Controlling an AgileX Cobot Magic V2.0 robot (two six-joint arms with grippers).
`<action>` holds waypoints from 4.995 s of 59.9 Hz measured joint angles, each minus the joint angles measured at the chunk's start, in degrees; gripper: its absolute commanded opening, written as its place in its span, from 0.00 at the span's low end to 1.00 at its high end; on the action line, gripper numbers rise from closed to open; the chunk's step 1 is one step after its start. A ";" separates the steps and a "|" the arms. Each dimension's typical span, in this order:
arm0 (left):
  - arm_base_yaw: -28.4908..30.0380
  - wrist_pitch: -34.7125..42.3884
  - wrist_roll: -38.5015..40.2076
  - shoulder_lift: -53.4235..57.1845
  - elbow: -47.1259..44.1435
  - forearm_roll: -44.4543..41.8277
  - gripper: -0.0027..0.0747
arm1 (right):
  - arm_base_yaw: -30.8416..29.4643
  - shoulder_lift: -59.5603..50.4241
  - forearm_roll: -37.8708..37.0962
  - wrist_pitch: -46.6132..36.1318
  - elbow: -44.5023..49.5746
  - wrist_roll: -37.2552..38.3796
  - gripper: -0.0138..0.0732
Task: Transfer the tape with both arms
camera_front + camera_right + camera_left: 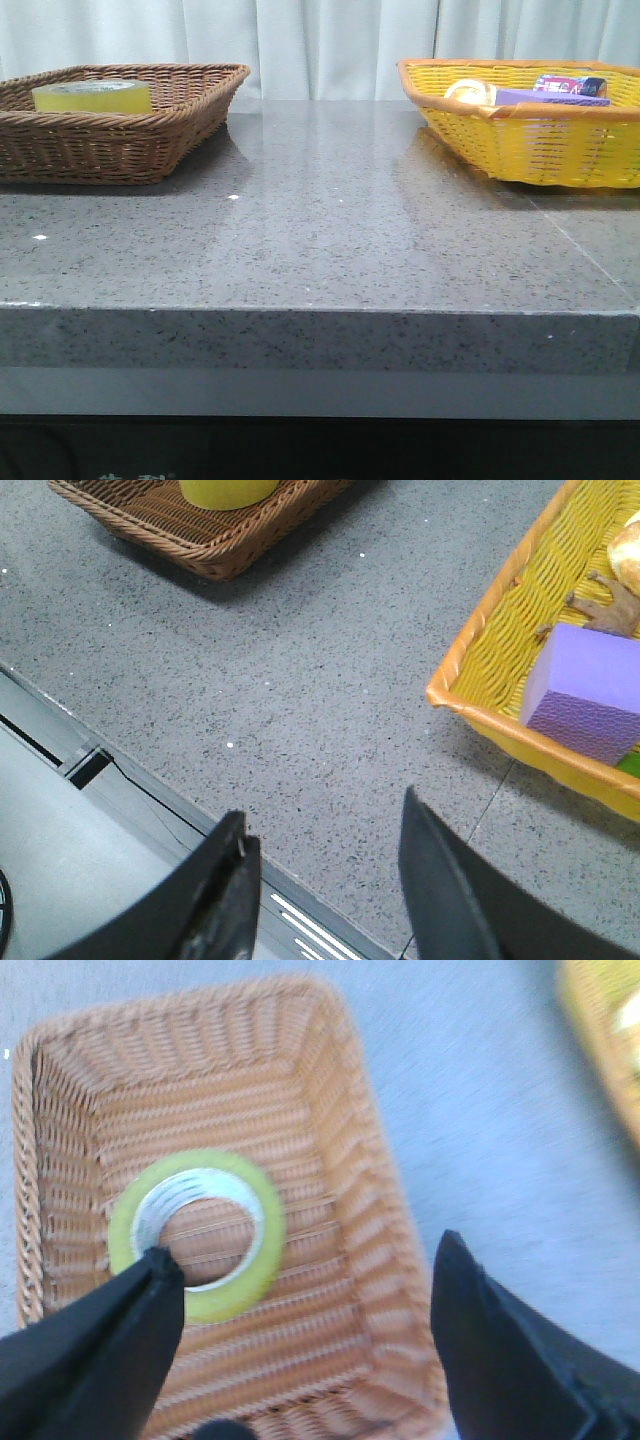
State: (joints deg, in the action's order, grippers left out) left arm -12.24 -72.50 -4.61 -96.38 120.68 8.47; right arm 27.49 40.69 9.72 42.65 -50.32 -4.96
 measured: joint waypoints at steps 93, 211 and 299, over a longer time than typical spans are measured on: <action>-14.25 33.86 -3.04 56.38 -74.16 -0.15 0.47 | 0.00 0.00 -2.73 0.42 0.00 0.49 0.48; 7.16 59.87 0.05 96.75 -118.65 3.24 0.01 | 0.00 0.00 -2.83 0.56 0.02 0.62 0.08; 7.16 68.56 7.28 96.75 -121.20 -2.58 0.01 | -1.33 -1.70 -3.45 -0.82 2.32 0.62 0.08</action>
State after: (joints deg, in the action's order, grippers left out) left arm -5.08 -3.94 2.66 0.36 -0.52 5.89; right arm 26.15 39.00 6.27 41.83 -48.00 -4.34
